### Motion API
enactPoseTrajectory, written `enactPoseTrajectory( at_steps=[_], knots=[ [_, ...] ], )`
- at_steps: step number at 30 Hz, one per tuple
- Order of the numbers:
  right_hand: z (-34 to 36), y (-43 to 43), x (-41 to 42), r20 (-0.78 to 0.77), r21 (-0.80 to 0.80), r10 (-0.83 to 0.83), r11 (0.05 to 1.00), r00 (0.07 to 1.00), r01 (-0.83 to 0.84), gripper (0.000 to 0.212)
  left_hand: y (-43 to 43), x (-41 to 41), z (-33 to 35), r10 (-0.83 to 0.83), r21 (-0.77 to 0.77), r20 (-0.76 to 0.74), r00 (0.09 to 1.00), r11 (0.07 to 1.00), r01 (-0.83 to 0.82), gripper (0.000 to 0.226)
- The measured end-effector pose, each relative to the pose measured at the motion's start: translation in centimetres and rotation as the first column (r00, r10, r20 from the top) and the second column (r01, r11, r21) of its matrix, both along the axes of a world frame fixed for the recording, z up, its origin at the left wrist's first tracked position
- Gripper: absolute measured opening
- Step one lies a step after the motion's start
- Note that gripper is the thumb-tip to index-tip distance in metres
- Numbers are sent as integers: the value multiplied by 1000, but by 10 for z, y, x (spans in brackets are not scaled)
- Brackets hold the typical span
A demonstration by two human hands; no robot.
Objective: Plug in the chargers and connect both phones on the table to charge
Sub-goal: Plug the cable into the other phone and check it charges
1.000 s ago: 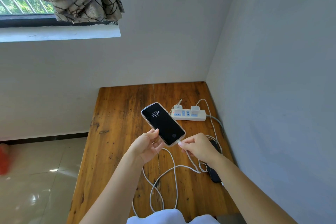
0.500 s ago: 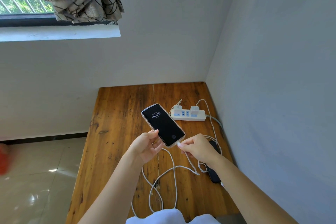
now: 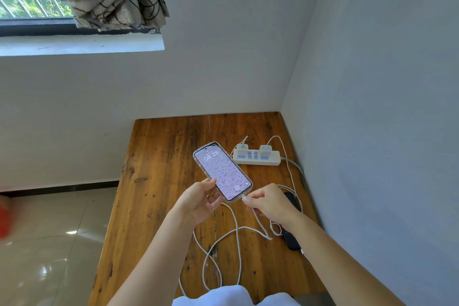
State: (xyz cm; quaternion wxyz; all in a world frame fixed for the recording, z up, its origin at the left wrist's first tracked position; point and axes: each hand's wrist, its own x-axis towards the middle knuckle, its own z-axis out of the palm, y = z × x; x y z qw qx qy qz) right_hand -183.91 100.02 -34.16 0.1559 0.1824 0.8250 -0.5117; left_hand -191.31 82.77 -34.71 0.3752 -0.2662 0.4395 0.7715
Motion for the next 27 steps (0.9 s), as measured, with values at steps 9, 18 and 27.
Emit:
enactPoseTrajectory(
  at_steps=[9, 18, 27],
  knots=[
    [1, 1, 1, 4, 0, -10, 1000, 1000, 10, 23, 2, 0, 1, -12, -25, -5, 1000, 1000, 12, 29],
    [0, 0, 1, 17, -5, -13, 1000, 1000, 13, 22, 2, 1, 2, -23, -28, -14, 1000, 999, 23, 29],
    [-1, 0, 3, 17, 5, 0, 1000, 1000, 0, 23, 1, 2, -1, -32, -16, -15, 999, 999, 31, 28]
  ],
)
